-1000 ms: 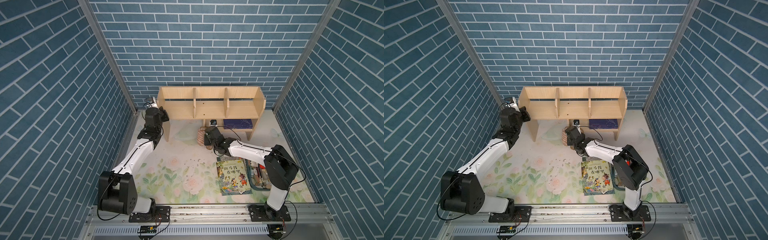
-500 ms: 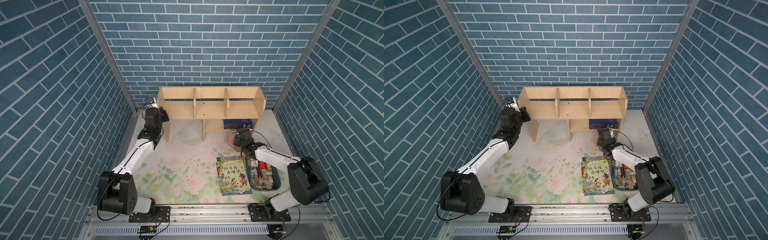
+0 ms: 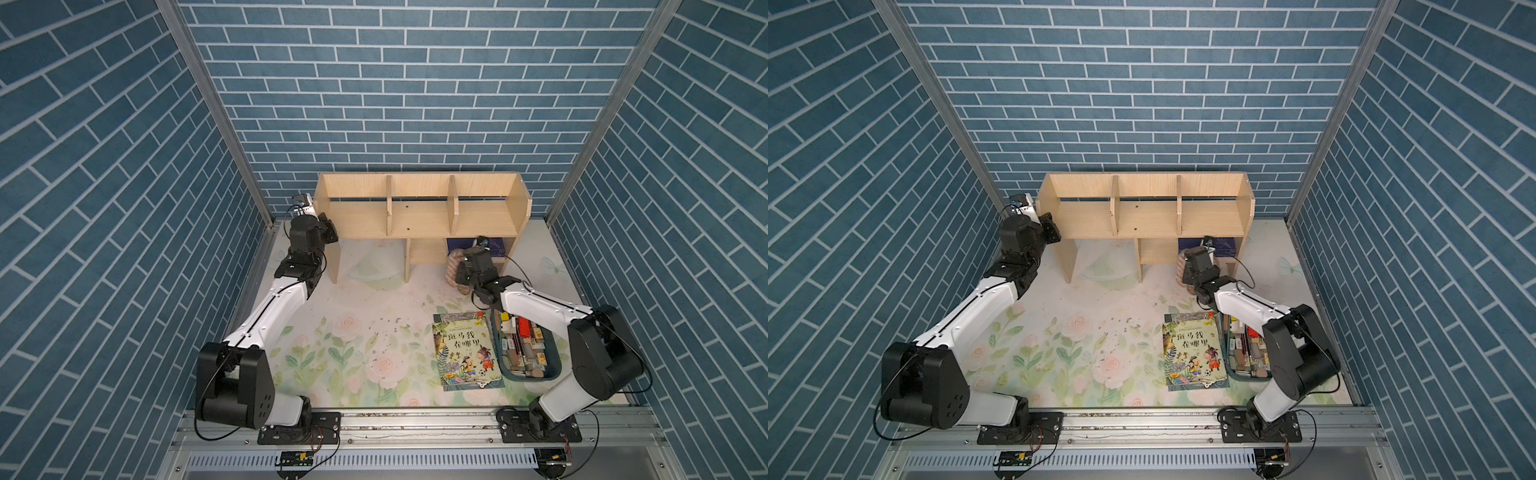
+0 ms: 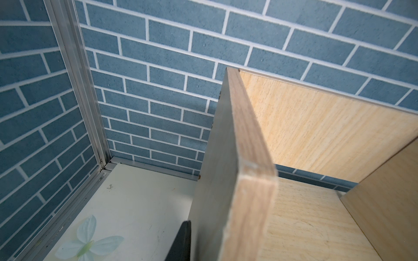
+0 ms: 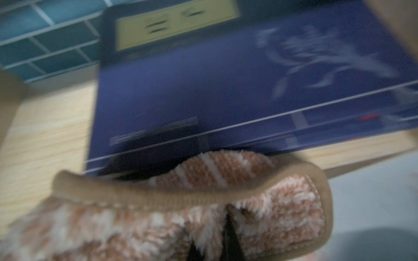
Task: Wipe the bookshelf clean with a cloth
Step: Wipe the dust from the shelf.
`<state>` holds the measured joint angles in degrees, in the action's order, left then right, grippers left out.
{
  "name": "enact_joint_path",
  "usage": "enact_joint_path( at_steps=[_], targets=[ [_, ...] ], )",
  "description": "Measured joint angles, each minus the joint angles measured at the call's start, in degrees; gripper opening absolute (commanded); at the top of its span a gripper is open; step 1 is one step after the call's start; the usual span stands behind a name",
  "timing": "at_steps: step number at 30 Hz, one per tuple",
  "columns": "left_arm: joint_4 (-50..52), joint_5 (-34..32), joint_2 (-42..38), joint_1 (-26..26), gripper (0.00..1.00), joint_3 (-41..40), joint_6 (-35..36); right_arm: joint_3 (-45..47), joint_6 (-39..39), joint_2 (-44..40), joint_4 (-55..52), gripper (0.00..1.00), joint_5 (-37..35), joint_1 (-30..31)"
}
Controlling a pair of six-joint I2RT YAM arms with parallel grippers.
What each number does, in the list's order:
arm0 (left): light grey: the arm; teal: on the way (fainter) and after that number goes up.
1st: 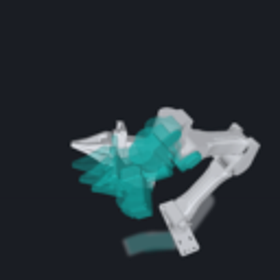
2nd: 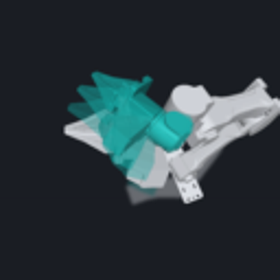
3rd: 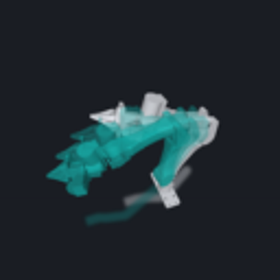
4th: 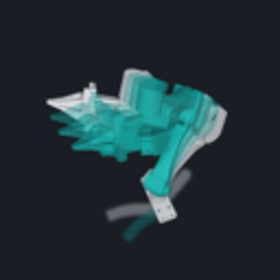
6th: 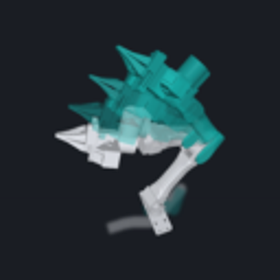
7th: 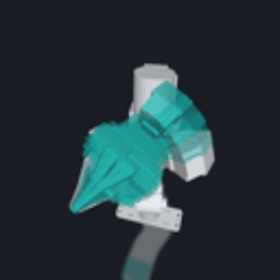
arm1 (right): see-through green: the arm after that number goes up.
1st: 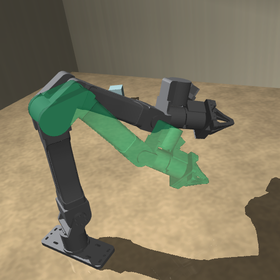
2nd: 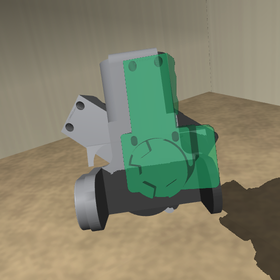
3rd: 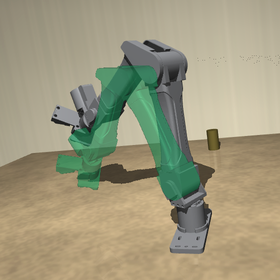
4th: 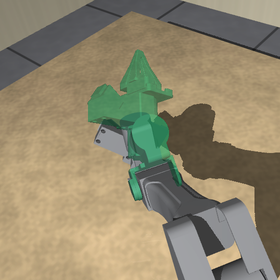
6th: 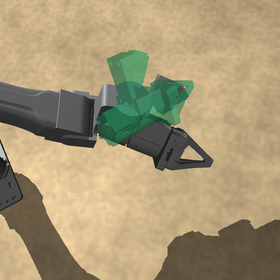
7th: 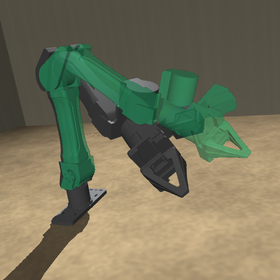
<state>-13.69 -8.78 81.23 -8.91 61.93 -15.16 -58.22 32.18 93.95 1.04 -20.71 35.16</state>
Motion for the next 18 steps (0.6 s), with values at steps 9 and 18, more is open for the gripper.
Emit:
enact_joint_path(
  at_steps=[9,18],
  targets=[
    [-0.8,0.5,0.0,0.1,0.00,-0.4,0.2,-10.2,2.6,10.1,2.1,0.00,1.0,10.3],
    [-0.9,0.8,-0.1,0.2,0.00,-0.6,0.3,8.4,6.4,0.1,6.4,0.00,4.1,-3.3]
  ],
)
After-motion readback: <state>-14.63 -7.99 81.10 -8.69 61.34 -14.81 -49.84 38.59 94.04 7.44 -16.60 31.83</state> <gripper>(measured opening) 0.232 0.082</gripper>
